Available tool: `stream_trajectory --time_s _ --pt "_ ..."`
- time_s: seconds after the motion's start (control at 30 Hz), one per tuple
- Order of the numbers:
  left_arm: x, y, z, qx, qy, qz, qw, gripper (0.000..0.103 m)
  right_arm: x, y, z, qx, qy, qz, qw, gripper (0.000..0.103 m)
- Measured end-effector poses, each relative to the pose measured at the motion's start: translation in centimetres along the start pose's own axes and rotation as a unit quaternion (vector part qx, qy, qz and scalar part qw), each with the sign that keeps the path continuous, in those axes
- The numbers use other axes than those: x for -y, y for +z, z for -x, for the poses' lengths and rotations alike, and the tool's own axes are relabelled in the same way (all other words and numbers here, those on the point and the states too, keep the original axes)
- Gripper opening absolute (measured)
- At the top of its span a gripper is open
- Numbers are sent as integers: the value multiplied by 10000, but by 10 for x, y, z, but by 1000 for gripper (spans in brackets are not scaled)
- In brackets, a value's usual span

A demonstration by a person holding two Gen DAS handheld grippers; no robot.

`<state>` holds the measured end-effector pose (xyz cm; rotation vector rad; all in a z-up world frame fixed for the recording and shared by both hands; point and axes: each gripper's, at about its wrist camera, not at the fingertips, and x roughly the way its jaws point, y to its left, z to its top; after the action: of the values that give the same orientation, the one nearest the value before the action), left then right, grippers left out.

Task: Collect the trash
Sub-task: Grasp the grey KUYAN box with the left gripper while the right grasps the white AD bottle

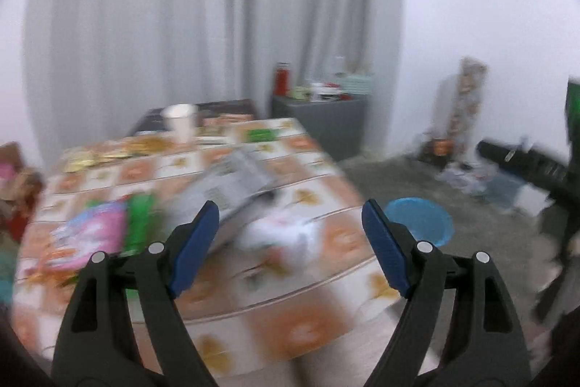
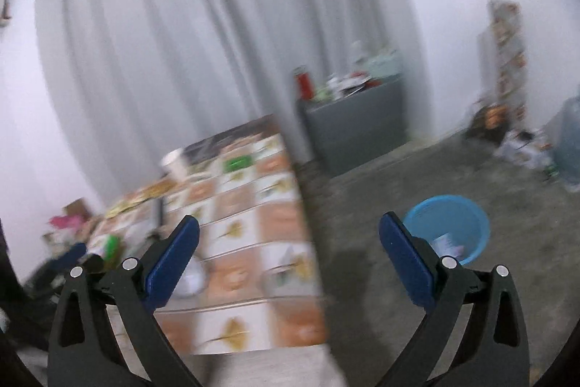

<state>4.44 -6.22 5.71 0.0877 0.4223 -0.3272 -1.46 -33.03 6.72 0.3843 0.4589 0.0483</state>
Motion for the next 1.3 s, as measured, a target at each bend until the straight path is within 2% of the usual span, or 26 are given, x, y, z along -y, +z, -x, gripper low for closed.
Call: stream_trajectory --time_s 0.07,0.17,0.33,0.5,0.6,0.77,0.9,1.07,1.1,1.13,1.2,1.3 --pt "-10 -10 4 58 343 -273 9990 77 -14 -2 -11 -266 247 -19 9993 97" --pt "-9 -28 2 167 959 -964 9906 77 -35 -4 -32 -794 610 130 9949 97" --pt "-9 -40 -25 -44 1487 -1640 9752 73 -74 -10 -67 -1590 1066 612 9796 96" --pt "-6 -46 -52 -250 1753 -2106 9614 69 -99 -15 -107 -2265 1248 1043 9603 92" --pt "-3 -49 -68 -353 1911 -2487 9489 69 -110 -15 -131 -2540 1246 1343 9497 90" --pt "-2 -52 -91 -473 2036 -2961 9320 66 -127 -13 -169 -3033 1507 1806 9234 90" --pt "-7 -52 -105 -681 2034 -3040 9282 64 -140 -15 -196 -3413 1822 2104 8978 87" --pt "-15 -55 -117 -884 2030 -3087 9250 54 -140 -24 -232 -4004 1963 1980 8729 72" --pt "-16 -55 -119 -905 2047 -3080 9247 53 -139 -27 -237 -4101 1974 1935 8692 65" --pt "-16 -55 -121 -892 2075 -3099 9236 52 -135 -29 -241 -4194 2051 1795 8659 64" --pt "-13 -57 -125 -865 2126 -3148 9210 48 -130 -29 -241 -4193 2110 1642 8676 64" --pt "-14 -57 -129 -839 2206 -3196 9177 40 -120 -28 -236 -4100 2018 1517 8764 64"
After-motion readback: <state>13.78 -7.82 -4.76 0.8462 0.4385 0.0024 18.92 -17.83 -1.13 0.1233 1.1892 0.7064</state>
